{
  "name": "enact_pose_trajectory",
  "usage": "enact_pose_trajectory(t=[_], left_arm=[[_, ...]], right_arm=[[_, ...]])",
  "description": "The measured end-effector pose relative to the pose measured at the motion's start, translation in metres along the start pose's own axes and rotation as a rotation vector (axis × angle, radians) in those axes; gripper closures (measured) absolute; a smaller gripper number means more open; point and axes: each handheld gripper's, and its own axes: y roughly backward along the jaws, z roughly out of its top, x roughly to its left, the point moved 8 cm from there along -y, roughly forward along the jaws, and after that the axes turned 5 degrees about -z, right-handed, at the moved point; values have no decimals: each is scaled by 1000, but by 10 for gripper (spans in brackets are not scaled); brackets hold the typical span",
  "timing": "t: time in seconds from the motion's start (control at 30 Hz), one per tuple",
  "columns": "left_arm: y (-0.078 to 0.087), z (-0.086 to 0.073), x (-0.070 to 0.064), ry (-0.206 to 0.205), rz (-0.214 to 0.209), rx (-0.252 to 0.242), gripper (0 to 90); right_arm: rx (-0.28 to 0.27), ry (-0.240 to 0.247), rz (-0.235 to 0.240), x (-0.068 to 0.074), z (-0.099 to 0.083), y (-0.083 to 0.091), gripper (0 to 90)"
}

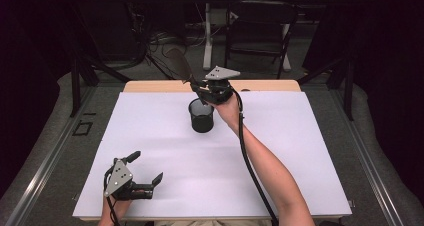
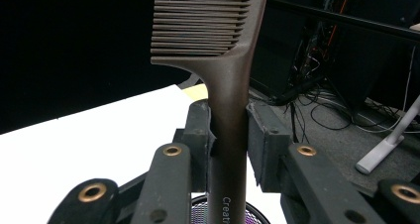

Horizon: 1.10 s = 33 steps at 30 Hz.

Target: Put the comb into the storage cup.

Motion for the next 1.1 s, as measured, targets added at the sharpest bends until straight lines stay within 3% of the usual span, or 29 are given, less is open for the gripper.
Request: enact_pose_trajectory(t=[1.1], left_arm=[[1,-1,1,2,-1,3,0]], right_arm=[[19,-4,26,3,-12,-15,726]])
